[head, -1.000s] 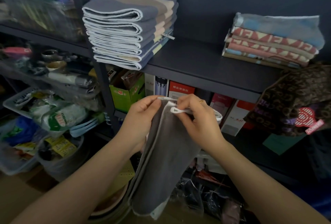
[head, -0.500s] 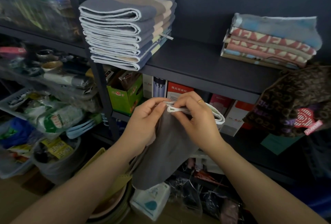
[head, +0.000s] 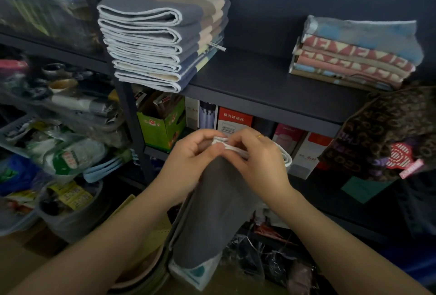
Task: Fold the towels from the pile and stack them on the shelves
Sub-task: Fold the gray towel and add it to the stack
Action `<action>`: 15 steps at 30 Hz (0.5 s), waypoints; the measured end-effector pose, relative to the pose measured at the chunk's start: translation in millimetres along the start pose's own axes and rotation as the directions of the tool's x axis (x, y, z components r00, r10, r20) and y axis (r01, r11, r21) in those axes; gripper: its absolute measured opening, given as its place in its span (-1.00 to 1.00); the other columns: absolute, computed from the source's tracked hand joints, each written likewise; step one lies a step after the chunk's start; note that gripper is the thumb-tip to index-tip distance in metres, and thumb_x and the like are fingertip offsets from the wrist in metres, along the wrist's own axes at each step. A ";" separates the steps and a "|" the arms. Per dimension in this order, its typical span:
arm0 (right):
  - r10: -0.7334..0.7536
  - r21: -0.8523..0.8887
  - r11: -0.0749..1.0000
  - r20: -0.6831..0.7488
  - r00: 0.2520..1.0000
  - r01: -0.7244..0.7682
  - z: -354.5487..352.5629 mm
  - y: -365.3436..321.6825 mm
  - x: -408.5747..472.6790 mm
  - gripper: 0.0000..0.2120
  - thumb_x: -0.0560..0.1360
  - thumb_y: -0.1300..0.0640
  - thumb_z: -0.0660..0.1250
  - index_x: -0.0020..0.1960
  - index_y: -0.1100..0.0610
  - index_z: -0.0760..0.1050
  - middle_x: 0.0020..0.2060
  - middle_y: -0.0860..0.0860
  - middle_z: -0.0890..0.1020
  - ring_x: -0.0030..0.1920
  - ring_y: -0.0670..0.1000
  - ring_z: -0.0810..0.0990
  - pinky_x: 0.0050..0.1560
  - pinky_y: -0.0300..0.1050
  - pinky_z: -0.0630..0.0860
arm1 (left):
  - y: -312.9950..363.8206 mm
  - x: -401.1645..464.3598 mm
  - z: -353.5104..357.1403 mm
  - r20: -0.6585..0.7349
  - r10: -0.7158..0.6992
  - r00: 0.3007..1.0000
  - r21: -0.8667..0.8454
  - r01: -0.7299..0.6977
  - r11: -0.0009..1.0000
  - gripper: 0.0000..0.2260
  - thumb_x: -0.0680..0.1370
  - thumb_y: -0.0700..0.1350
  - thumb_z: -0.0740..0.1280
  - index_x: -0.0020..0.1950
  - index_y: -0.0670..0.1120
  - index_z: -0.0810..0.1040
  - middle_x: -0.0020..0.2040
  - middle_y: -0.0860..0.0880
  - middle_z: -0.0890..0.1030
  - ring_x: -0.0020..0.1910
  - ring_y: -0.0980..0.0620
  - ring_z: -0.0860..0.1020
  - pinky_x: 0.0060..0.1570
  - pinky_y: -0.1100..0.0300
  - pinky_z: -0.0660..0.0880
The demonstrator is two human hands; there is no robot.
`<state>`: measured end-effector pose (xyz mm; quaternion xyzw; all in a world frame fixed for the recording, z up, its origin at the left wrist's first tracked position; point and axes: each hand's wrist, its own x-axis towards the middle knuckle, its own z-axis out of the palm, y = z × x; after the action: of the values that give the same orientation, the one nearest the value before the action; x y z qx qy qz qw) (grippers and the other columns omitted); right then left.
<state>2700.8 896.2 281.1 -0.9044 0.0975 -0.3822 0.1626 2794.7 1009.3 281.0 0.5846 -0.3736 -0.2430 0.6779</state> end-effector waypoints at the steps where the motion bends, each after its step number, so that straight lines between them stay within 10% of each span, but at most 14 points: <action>1: 0.016 -0.040 0.999 0.049 0.999 -0.014 -1.0 1.4 2.1 -0.74 0.42 -0.09 0.29 -0.11 0.11 0.52 -0.26 -0.02 0.62 -0.29 0.01 0.59 -0.40 -0.14 0.47 | 0.0 4.4 -4.5 -0.020 0.018 1.000 0.043 -0.017 0.999 -0.86 0.53 -0.25 0.27 0.05 -0.13 0.56 -0.15 0.01 0.67 -0.16 0.15 0.61 -0.17 0.35 0.51; 5: 0.071 -0.211 0.977 0.335 0.940 0.001 -6.3 11.2 5.8 -0.72 0.51 -0.09 0.25 0.08 0.07 0.49 -0.11 0.02 0.63 -0.08 0.06 0.57 -0.15 -0.17 0.33 | -2.8 22.1 -30.0 -0.225 0.047 0.973 0.060 -0.034 0.998 -0.87 0.55 -0.21 0.26 -0.06 -0.02 0.57 -0.28 0.07 0.61 -0.31 0.22 0.53 -0.29 0.39 0.45; 10: 0.008 -0.227 0.963 0.569 0.822 0.148 -8.1 23.4 7.4 -0.78 0.53 -0.07 0.23 -0.19 0.02 0.31 -0.31 -0.06 0.46 -0.17 0.07 0.51 -0.03 -0.11 0.18 | -16.5 30.9 -65.3 -0.296 0.170 0.940 0.275 -0.087 0.957 -0.82 0.57 -0.18 0.23 -0.11 0.07 0.53 -0.28 0.10 0.53 -0.33 0.31 0.46 -0.30 0.48 0.36; 15: -0.318 -0.375 0.796 0.409 0.855 0.476 -12.6 28.6 13.9 -0.73 0.53 -0.01 0.13 -0.21 0.08 0.51 -0.32 -0.03 0.55 -0.26 0.03 0.54 -0.19 -0.14 0.17 | -31.8 25.1 -90.9 -0.261 0.222 0.939 0.438 -0.090 0.894 -0.75 0.57 -0.19 0.25 -0.16 0.17 0.50 -0.22 0.27 0.58 -0.21 0.36 0.49 -0.20 0.49 0.36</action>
<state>2699.8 862.7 288.0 -0.9664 -0.0371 -0.2189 -0.1293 2885.1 1039.3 252.2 0.7146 -0.3543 -0.0081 0.6031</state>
